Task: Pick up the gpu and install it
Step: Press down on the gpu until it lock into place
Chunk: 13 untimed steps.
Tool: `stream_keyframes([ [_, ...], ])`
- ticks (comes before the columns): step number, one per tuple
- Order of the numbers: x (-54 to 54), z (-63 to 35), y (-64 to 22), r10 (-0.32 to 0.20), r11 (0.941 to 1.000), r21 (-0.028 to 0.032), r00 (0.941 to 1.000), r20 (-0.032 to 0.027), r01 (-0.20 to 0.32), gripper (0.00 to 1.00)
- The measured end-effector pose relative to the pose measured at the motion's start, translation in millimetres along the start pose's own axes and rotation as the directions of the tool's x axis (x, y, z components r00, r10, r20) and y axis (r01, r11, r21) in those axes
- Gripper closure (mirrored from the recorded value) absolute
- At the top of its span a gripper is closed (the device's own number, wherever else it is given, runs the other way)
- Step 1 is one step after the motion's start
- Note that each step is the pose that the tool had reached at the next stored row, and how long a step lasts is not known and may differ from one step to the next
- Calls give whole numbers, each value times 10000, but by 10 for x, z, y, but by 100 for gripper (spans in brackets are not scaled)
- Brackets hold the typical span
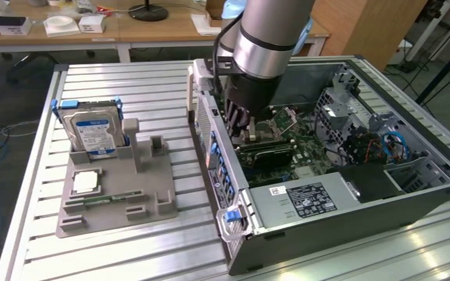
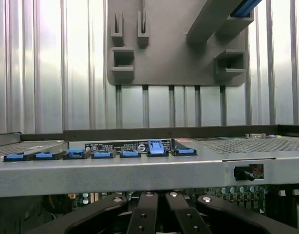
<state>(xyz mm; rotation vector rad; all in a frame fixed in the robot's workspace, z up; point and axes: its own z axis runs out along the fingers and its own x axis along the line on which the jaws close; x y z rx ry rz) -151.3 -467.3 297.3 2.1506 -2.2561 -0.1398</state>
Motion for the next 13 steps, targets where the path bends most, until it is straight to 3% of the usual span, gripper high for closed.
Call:
stream_keyframes([
  [4, 1, 14, 1, 3, 10000, 17, 10000, 0, -3, 89],
  [7, -3, 2, -16, 19, 10000, -20, 10000, 24, -19, 89],
  [13, -8, -18, -128, 17, 10000, -39, 10000, 43, -17, 89],
])
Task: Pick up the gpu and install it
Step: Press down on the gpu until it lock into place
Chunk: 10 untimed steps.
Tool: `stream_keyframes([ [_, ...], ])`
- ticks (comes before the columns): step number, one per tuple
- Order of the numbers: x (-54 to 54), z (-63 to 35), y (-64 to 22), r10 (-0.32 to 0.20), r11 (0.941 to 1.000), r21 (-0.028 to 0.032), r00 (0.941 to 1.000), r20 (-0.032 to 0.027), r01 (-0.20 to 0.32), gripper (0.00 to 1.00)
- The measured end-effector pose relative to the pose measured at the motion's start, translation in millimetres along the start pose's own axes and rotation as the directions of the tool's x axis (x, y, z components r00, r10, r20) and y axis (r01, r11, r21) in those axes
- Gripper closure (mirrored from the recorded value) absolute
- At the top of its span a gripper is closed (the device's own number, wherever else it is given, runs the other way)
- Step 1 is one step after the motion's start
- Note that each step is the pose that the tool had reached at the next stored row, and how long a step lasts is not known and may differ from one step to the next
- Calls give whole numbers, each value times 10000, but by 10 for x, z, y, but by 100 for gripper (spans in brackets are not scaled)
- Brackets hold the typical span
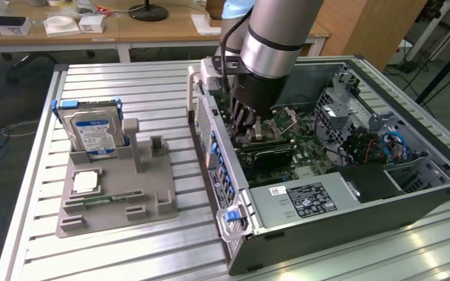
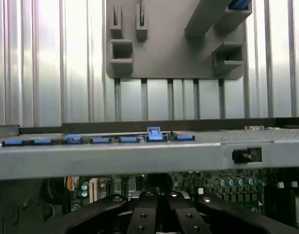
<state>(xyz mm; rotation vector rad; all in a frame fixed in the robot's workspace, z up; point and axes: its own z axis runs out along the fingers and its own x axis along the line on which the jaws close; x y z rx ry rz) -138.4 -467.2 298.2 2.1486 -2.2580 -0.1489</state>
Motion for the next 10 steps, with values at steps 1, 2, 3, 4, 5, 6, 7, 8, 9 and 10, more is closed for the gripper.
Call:
stream_keyframes([
  [1, -2, 1, -36, 2, 10000, 0, 10000, 1, -2, 89],
  [2, -4, 3, -71, 1, 10000, 0, 10000, 1, -1, 89],
  [3, -5, 7, -102, 1, 10000, 4, 10000, 1, -1, 89],
  [4, -6, 14, -138, 0, 10000, 7, 10000, 1, 0, 89],
  [5, -7, 21, -178, -1, 10000, 10, 10000, 2, 1, 89],
  [6, -9, 29, -222, 1, 10000, 14, 10000, 2, -1, 89],
  [7, -11, 36, -270, 1, 10000, 17, 10000, 3, -1, 89],
  [8, -13, 43, -314, 0, 10000, 18, 10000, 2, 0, 89],
  [9, -15, 51, -364, -1, 10000, 20, 10000, 2, 1, 89],
  [10, -16, 58, -409, 0, 10000, 20, 10000, 2, 0, 89],
])
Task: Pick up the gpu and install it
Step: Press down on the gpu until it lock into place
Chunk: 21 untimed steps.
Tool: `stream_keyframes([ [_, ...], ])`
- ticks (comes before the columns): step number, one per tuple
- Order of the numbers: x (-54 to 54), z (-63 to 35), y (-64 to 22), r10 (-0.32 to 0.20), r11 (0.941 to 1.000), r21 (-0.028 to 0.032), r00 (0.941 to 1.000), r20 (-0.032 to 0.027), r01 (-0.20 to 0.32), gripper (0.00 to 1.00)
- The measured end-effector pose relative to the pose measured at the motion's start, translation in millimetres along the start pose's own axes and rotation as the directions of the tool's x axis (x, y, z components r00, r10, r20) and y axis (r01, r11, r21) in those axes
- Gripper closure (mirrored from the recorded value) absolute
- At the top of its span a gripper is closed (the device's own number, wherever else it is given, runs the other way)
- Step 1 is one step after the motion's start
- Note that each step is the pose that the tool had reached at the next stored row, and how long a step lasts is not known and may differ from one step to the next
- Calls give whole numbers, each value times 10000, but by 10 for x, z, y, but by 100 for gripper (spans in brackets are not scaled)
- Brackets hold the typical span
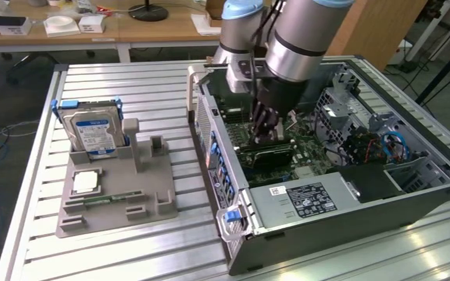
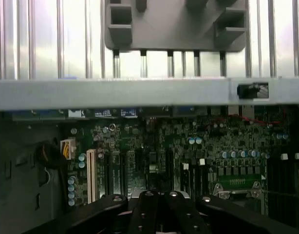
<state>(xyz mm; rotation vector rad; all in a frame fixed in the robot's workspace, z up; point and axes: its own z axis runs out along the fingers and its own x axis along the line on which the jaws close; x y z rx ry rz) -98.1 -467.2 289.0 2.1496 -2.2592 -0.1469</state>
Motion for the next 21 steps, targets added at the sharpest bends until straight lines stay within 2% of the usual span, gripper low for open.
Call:
stream_keyframes([
  [5, -8, 44, -218, -1, 10000, 14, 10000, 0, 1, 89],
  [9, -11, 83, -320, -3, 10000, 45, 10000, 2, 3, 89],
  [21, -10, 100, -329, -3, 10000, 57, 10000, 15, 3, 89],
])
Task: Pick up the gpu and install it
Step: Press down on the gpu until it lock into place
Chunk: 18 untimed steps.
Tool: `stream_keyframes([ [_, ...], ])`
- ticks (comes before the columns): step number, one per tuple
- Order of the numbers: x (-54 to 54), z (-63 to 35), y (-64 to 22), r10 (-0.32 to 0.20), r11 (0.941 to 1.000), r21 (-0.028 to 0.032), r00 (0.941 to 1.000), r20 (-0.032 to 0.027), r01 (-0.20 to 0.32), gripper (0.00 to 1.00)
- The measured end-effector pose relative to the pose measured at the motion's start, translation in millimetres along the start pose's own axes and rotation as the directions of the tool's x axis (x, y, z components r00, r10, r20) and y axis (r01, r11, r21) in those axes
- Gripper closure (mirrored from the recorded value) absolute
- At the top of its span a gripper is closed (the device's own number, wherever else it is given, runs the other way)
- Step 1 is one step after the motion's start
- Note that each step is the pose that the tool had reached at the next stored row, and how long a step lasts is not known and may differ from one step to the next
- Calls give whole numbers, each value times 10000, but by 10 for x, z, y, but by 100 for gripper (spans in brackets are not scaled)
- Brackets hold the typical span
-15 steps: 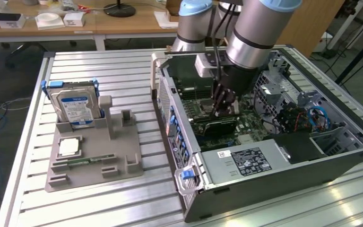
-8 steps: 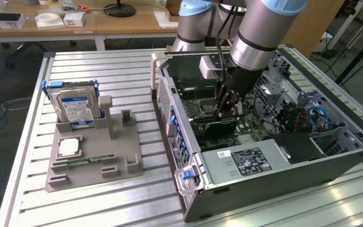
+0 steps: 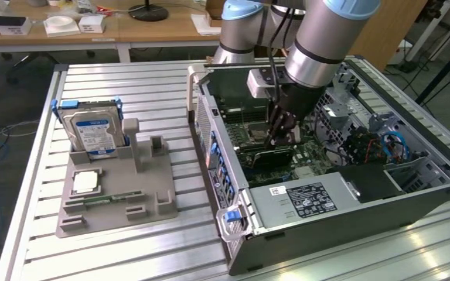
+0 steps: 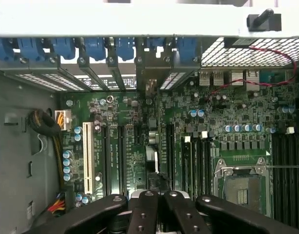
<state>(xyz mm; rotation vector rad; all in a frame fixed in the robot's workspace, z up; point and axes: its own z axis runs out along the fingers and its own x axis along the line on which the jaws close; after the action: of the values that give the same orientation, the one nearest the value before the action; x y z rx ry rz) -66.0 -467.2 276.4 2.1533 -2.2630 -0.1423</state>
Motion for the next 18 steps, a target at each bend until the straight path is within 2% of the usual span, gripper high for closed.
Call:
stream_keyframes([
  [5, 2, 61, -32, -6, 10000, 98, 10000, 1, 6, 89],
  [11, 0, 106, -130, -14, 9997, 237, 10000, 8, 14, 89],
  [18, 2, 136, -134, -13, 9997, 237, 10000, 3, 13, 89],
])
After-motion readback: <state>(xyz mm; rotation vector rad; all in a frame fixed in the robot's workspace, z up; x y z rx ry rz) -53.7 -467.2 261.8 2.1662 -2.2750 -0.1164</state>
